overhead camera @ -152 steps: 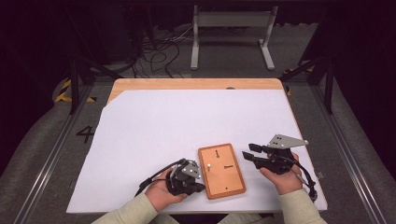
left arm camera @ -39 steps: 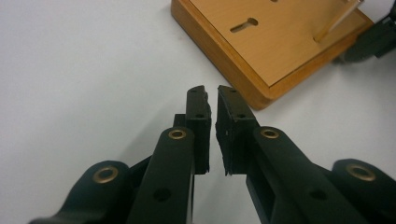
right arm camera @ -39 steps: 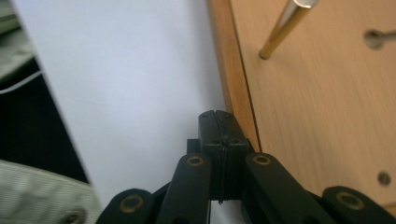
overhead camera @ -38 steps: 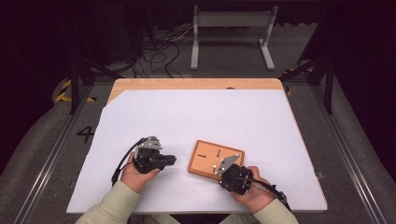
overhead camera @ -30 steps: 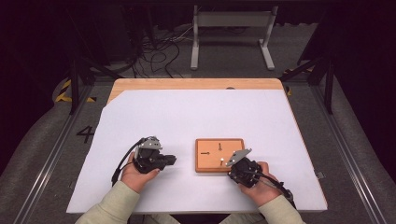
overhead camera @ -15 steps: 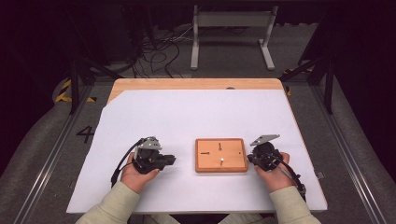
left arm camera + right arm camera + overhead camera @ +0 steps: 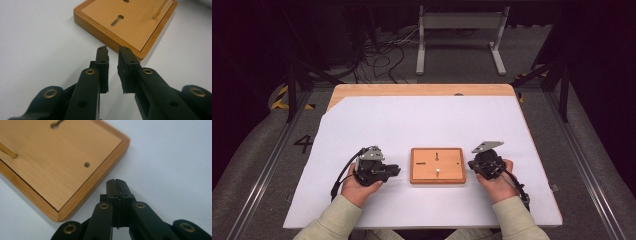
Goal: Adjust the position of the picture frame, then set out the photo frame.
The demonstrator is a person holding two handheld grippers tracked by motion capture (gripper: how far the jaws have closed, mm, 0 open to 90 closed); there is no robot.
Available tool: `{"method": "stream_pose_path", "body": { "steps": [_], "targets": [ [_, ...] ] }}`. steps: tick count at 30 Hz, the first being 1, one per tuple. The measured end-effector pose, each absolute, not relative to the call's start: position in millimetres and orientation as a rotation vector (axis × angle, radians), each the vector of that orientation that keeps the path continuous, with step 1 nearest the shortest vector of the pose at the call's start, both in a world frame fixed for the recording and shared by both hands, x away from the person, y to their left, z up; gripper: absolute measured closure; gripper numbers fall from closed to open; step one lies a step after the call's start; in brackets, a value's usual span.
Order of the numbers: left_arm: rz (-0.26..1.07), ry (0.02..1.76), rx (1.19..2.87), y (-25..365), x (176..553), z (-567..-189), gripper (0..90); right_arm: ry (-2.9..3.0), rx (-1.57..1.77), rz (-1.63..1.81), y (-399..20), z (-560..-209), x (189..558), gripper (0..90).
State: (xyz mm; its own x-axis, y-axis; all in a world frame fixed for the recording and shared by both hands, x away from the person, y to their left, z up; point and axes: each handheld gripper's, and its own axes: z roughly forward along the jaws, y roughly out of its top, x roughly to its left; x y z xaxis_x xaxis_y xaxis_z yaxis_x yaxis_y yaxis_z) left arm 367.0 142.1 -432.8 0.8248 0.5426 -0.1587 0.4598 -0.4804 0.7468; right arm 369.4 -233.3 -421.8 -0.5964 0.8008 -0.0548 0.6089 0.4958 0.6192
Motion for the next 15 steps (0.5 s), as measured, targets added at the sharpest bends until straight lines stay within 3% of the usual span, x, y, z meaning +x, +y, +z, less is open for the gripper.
{"method": "stream_pose_path", "body": {
  "steps": [4, 10, 15],
  "targets": [
    [0.211, 0.680, 2.151, 137, 361, -425, 70.1, 2.330, 1.130, 0.909, -251, -402, 361, 80.4],
    [0.221, 0.620, 2.160, 124, 358, -422, 56.1, 2.249, 1.123, 1.013, -271, -391, 352, 70.8],
    [0.199, 0.568, 2.154, 110, 355, -418, 58.4, 2.234, 1.161, 1.027, -278, -390, 350, 69.0]
  ]
}}
